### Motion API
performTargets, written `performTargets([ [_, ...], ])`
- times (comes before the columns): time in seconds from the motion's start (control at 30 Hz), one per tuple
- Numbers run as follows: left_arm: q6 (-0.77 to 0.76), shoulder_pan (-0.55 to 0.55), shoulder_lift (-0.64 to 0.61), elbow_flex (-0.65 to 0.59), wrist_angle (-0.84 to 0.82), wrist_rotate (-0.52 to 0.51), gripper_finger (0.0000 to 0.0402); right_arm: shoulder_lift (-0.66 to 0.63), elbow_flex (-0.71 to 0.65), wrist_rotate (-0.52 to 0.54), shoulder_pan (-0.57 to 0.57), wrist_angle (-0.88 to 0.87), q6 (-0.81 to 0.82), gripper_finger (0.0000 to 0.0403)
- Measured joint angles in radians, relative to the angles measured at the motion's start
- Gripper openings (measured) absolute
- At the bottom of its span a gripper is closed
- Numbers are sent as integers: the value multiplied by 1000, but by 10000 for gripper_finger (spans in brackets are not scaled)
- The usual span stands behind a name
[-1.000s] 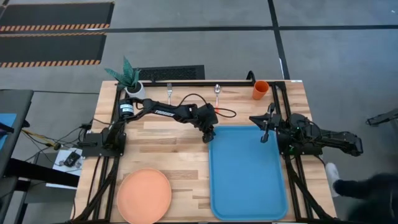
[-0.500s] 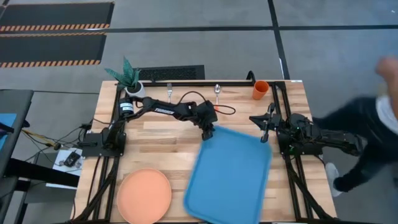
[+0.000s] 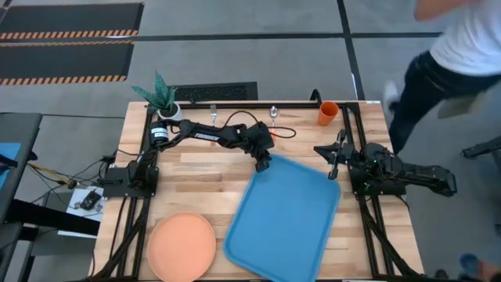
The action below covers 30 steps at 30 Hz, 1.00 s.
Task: Pick and place plate/cup/fork/spoon on tray
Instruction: Move the blue serving tray to the center of the table
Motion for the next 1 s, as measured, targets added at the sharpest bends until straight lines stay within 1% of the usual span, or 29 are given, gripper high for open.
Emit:
performTargets([
  [0.2, -78, 46, -7, 26, -19, 7, 41, 0, 0, 0, 0, 0, 0, 48],
  [0.3, -115, 77, -24, 26, -37, 59, 29, 0, 0, 0, 0, 0, 0, 48],
  [0.43, -132, 87, -48, 26, -44, 70, 24, 0, 0, 0, 0, 0, 0, 48],
  [0.57, -124, 85, -72, 25, -92, 40, 28, 0, 0, 0, 0, 0, 0, 48],
  [0.67, -110, 85, -102, 19, -113, 17, 24, 0, 0, 0, 0, 0, 0, 48],
  [0.83, -104, 93, -184, -51, -95, -28, 23, 0, 0, 0, 0, 0, 0, 48],
  [0.93, -126, 112, -251, -132, -49, -44, 23, 0, 0, 0, 0, 0, 0, 48],
  [1.0, -155, 131, -303, -198, 15, -44, 23, 0, 0, 0, 0, 0, 0, 48],
])
